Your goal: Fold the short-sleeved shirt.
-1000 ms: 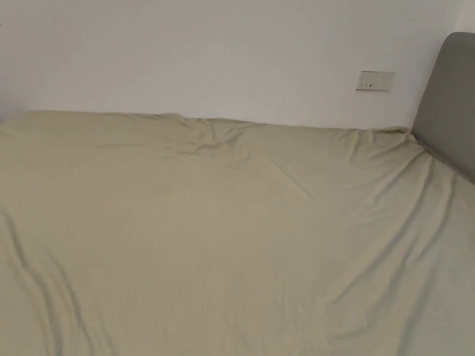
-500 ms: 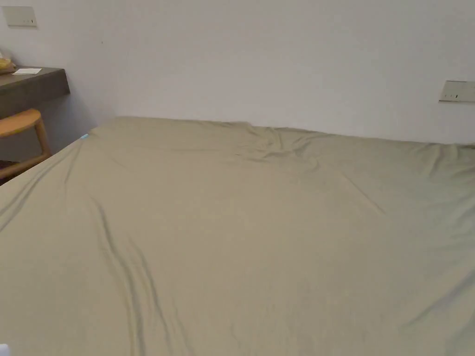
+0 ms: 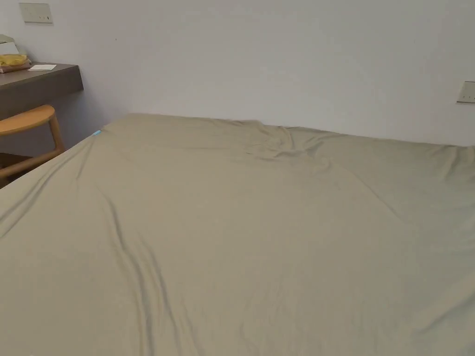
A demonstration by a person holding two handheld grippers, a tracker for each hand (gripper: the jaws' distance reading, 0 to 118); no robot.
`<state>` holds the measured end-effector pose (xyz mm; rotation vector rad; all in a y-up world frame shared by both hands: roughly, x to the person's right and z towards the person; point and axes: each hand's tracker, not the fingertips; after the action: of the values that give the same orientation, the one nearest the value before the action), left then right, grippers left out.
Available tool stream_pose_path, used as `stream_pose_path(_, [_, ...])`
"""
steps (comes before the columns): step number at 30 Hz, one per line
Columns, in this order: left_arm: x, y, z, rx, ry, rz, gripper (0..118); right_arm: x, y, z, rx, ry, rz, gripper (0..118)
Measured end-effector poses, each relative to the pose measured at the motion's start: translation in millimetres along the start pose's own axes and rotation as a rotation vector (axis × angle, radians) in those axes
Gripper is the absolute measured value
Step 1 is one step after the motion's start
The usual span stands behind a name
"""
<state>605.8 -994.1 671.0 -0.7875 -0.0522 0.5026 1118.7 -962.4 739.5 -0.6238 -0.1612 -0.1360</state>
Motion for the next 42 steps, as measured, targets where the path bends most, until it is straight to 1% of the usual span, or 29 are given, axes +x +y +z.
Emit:
stream_pose_path(1, [-11,6,-8,-0.017,-0.021,0.025,79,3,-1,-2,-0.013,0.008,-0.029,1])
stream_pose_path(2, [-18,10,-16,-0.05,-0.028,0.037,102,5,-2,-2,-0.022,0.019,-0.046,1])
stream_pose_path(3, [-27,14,-26,-0.09,-0.047,0.045,113,4,-4,-1,-0.026,0.026,-0.049,1])
stream_pose_path(4, [-36,18,-33,-0.129,-0.076,0.049,111,4,-4,-1,-0.031,0.028,-0.047,1])
stream_pose_path(6, [-53,21,-48,-0.192,-0.151,0.067,104,4,-5,0,-0.041,0.027,-0.041,1])
stream_pose_path(9, [-70,26,-69,-0.302,-0.232,0.162,104,-1,-4,3,-0.055,0.013,-0.019,2])
stream_pose_path(11, [-80,19,-80,-0.34,-0.307,0.178,104,-4,-2,4,-0.065,0.009,-0.016,2])
stream_pose_path(12, [-81,15,-90,-0.386,-0.32,0.189,105,-4,-1,4,-0.067,0.007,-0.014,2])
stream_pose_path(13, [-82,10,-97,-0.415,-0.321,0.194,112,-5,0,4,-0.067,0.005,-0.013,2])
stream_pose_path(14, [-85,10,-86,-0.332,-0.375,0.163,116,-6,2,4,-0.067,0.004,-0.011,2])
stream_pose_path(15, [-85,9,-81,-0.297,-0.427,0.146,117,-8,2,3,-0.065,0.007,-0.011,2])
stream_pose_path(17, [-80,11,-93,-0.336,-0.416,0.191,117,-10,6,2,-0.065,0.031,-0.029,2])
stream_pose_path(18, [-59,7,-88,-0.33,-0.416,0.184,116,-10,8,0,-0.069,0.059,-0.041,2])
stream_pose_path(19, [-55,7,-86,-0.322,-0.428,0.168,114,-12,7,-2,-0.067,0.072,-0.048,2])
stream_pose_path(20, [-53,8,-85,-0.337,-0.461,0.16,100,-14,8,-4,-0.068,0.078,-0.051,2])
stream_pose_path(21, [-49,8,-90,-0.386,-0.466,0.193,66,-16,10,-6,-0.068,0.084,-0.052,2])
stream_pose_path(22, [-50,10,-102,-0.432,-0.413,0.207,14,-17,10,-8,-0.069,0.087,-0.05,2])
stream_pose_path(23, [-43,7,-110,-0.473,-0.374,0.211,15,-18,8,-10,-0.07,0.09,-0.047,2])
stream_pose_path(24, [-36,0,-114,-0.467,-0.323,0.162,15,-18,8,-11,-0.074,0.097,-0.042,2])
stream_pose_path(26, [-25,-1,-104,-0.408,-0.323,0.139,15,-18,9,-13,-0.082,0.1,-0.038,2])
stream_pose_path(30, [-41,28,-70,-0.274,-0.294,0.267,15,-17,10,-12,-0.093,0.081,-0.042,2])
stream_pose_path(32, [-54,41,-53,-0.247,-0.304,0.295,15,-15,10,-12,-0.094,0.068,-0.051,2])
stream_pose_path(34, [-53,50,-44,-0.265,-0.167,0.259,15,-14,10,-12,-0.087,0.052,-0.06,2])
stream_pose_path(36, [-51,47,-32,-0.204,-0.029,0.084,15,-10,9,-13,-0.08,0.055,-0.071,2])
stream_pose_path(38, [-44,48,-23,-0.186,0.073,0.046,15,-11,8,-14,-0.084,0.064,-0.078,2])
stream_pose_path(39, [-42,52,-19,-0.196,0.087,0.099,15,-9,5,-17,-0.088,0.069,-0.08,2])
stream_pose_path(40, [-37,52,-15,-0.204,0.08,0.113,15,-10,4,-19,-0.094,0.074,-0.079,2])
stream_pose_path(41, [-27,49,-11,-0.212,0.059,0.112,15,-12,3,-21,-0.101,0.083,-0.076,2])
stream_pose_path(42, [-11,41,-6,-0.224,0.023,0.076,15,-14,1,-23,-0.107,0.09,-0.073,2])
